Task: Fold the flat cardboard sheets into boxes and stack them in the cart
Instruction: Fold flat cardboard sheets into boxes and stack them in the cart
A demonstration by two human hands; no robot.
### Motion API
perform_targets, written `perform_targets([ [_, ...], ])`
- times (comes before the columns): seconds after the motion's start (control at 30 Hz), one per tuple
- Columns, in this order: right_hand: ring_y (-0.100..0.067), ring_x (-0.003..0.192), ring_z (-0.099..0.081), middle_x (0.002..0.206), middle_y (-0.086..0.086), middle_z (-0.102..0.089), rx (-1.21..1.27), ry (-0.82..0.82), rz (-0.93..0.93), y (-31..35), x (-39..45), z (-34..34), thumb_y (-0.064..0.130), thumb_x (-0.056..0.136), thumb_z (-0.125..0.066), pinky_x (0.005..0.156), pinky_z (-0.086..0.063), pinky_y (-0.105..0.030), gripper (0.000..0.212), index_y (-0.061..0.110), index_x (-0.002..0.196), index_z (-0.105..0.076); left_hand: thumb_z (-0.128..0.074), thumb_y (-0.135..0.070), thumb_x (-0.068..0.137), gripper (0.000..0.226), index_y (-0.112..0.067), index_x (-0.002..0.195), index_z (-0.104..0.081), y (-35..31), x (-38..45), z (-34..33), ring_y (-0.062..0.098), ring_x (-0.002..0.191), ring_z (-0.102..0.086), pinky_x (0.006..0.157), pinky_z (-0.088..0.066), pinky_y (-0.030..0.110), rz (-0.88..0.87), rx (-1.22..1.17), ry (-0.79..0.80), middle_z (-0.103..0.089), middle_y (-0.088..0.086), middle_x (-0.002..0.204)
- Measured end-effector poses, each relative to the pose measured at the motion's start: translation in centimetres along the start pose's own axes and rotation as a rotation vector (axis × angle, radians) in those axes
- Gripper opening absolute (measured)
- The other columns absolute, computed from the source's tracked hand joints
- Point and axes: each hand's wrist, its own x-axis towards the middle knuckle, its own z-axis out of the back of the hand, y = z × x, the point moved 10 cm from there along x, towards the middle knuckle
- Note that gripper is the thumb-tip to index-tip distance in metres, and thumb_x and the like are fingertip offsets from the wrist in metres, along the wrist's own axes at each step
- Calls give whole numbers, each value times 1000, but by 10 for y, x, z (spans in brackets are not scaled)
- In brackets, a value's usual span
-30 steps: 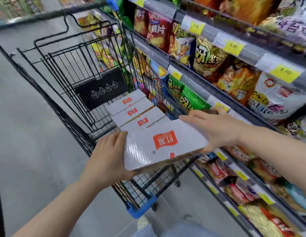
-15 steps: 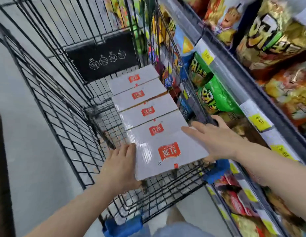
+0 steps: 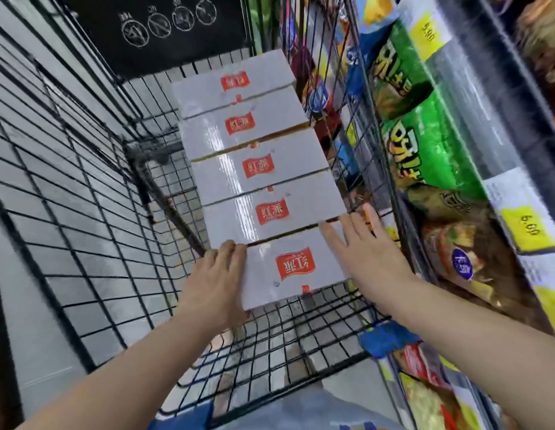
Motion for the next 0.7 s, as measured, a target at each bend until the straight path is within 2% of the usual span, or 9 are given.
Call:
perform_targets([
  [0.03,-39,134,-28,143,-32,-26,16,-8,-3,0,2,-4,20,78,-65,111,11,-52,97,2,144,4,-64,-43,74,98,-17,141,2,-1,3,0,27,135,-17,113,-20,36,4,-3,-2,-8,5,149],
  [0.1,-37,141,-6,151,-24,-2,51,130,-15,-1,5,-25,14,90,-47,113,10,-47,86,8,142,21,-67,-42,72,98,-17,140,-1,-4,9,0,26,135,-18,111,-23,35,5,-24,5,-9,6,147],
  [0.2,-35,142,7,151,-24,17,144,214,0,5,8,-40,5,92,-40,116,2,-40,80,9,142,22,-70,-39,73,99,-17,141,-1,-9,15,-8,26,133,-18,108,-29,34,-9,-22,44,-10,5,147],
  [0.3,-35,142,14,149,-25,24,224,265,11,7,5,-49,2,90,-42,116,-5,-36,83,9,141,23,-68,-41,75,101,-15,144,1,-11,18,-12,27,133,-20,111,-23,39,-25,66,54,-15,6,147],
  [0.43,-33,142,15,149,-22,24,299,302,2,4,5,-46,-6,86,-43,116,-10,-35,85,10,143,19,-62,-49,76,97,-16,144,-1,-11,23,-8,26,132,-23,112,-22,41,-66,141,109,-18,5,144],
  [0.5,-30,143,12,151,-19,20,364,321,-12,3,3,-42,-7,84,-47,115,-12,-34,87,10,145,12,-61,-47,78,93,-20,145,-2,-9,25,-5,25,132,-24,110,-26,39,-91,91,162,-18,6,144],
  [0.6,-27,143,-4,154,-13,1,456,278,-51,-2,-1,-30,-4,82,-53,110,-27,-34,79,9,145,-6,-57,-42,84,84,-24,145,-3,-6,23,6,24,132,-29,106,-33,37,-101,-27,211,-19,3,147],
  [0.7,-23,136,-23,149,-6,-21,575,204,-70,-7,-11,-12,4,90,-44,103,-37,-35,55,12,141,-23,-52,-35,88,69,-19,143,-14,-9,12,35,22,129,-36,100,-40,35,-97,-82,96,-25,1,146],
])
